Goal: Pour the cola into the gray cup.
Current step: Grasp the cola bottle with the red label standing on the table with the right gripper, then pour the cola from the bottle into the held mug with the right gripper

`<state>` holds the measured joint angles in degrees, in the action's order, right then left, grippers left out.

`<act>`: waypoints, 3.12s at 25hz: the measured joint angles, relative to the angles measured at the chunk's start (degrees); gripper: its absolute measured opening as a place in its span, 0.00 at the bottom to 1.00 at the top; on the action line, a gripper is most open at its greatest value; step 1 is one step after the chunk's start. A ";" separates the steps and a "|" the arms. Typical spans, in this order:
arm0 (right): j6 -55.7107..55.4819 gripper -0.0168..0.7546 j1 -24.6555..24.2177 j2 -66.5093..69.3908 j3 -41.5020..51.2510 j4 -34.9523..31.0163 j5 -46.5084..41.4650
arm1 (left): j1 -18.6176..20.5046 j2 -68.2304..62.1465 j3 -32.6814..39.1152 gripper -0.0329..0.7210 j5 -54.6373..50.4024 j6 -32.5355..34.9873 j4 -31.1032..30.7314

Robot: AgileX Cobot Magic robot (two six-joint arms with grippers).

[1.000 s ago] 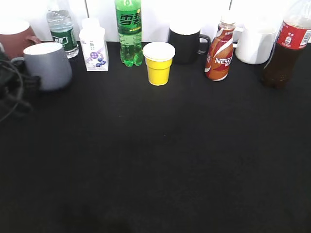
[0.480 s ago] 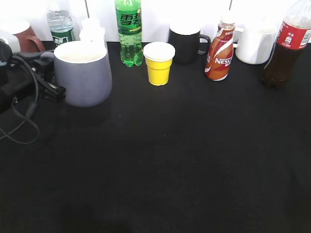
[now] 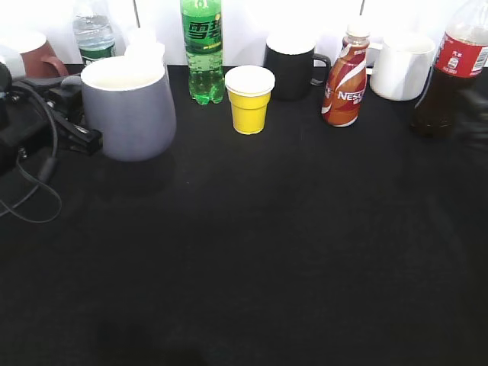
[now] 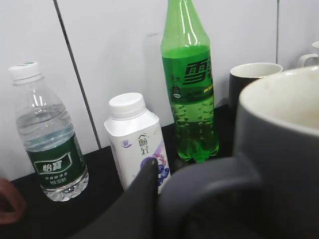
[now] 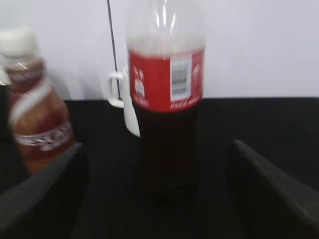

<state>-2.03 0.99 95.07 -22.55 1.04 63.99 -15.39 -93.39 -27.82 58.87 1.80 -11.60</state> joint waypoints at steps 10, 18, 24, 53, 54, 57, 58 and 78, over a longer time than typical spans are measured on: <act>-0.17 0.88 -0.10 28.30 -26.71 -1.53 3.52 | 0.00 0.00 0.00 0.12 2.21 0.00 0.10; -0.11 0.62 -0.10 33.55 -32.08 -1.04 5.54 | 0.00 0.00 0.05 0.12 2.96 0.00 0.17; 1.01 0.62 -0.10 33.24 -31.36 0.58 6.06 | 0.00 0.00 0.05 0.12 2.96 0.00 0.17; 54.60 0.56 26.78 9.85 -26.89 14.53 -9.84 | 0.07 0.05 0.05 0.12 -4.10 -6.48 -21.05; 58.95 0.56 26.78 10.36 -26.89 13.20 -9.84 | 0.52 0.05 0.05 0.12 -4.64 -5.99 -20.68; 65.37 0.56 26.78 12.41 -26.89 11.36 -9.54 | 0.87 0.05 0.05 0.12 -4.84 -4.76 -19.89; 67.64 0.56 26.78 13.43 -26.89 11.00 -8.86 | 0.93 0.05 0.05 0.12 -4.84 -4.64 -19.52; 86.35 0.56 26.78 14.22 -26.89 7.47 0.25 | 0.93 0.05 0.05 0.12 -5.20 -0.62 -17.84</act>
<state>84.31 27.77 109.29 -49.44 8.51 64.24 -14.46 -93.34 -27.76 53.68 1.17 -29.44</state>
